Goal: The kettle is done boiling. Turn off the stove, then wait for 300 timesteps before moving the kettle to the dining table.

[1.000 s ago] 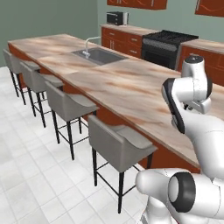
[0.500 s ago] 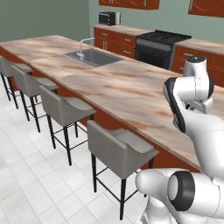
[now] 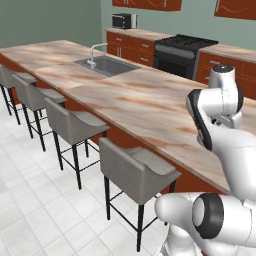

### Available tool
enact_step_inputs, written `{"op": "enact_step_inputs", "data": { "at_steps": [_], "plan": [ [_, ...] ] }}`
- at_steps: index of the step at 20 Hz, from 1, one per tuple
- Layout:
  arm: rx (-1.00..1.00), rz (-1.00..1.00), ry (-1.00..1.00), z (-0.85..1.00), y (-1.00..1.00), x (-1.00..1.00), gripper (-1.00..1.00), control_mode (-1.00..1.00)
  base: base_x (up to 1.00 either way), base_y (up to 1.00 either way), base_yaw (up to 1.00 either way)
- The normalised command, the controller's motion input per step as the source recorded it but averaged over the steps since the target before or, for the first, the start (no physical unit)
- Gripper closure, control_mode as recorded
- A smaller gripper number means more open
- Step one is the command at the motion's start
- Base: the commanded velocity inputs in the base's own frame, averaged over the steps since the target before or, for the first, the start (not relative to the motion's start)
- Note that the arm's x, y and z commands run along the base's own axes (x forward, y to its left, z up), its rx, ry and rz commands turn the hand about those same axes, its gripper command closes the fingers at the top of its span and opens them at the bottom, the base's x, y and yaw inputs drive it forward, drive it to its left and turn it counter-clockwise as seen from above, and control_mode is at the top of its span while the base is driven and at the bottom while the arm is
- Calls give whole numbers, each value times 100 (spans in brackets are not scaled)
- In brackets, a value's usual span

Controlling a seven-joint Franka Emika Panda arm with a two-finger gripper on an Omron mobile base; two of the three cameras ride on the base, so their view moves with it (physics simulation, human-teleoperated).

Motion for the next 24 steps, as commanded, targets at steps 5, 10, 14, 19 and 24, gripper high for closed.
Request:
{"op": "enact_step_inputs", "data": {
  "at_steps": [5, 10, 14, 19, 24],
  "plan": [
    [0, 0, 0, -1, 0, 25, 100, -100, 0, 0, 0],
    [0, 0, 0, -11, 0, 19, 100, -100, 0, 0, 0],
    [0, 0, 0, -25, -1, 21, 100, -100, 0, 0, 0],
    [0, 0, 0, -35, -11, 21, 100, -100, 0, 0, 0],
    [0, 0, 0, -37, -17, 19, 100, -100, 0, 0, 0]
  ]
}}
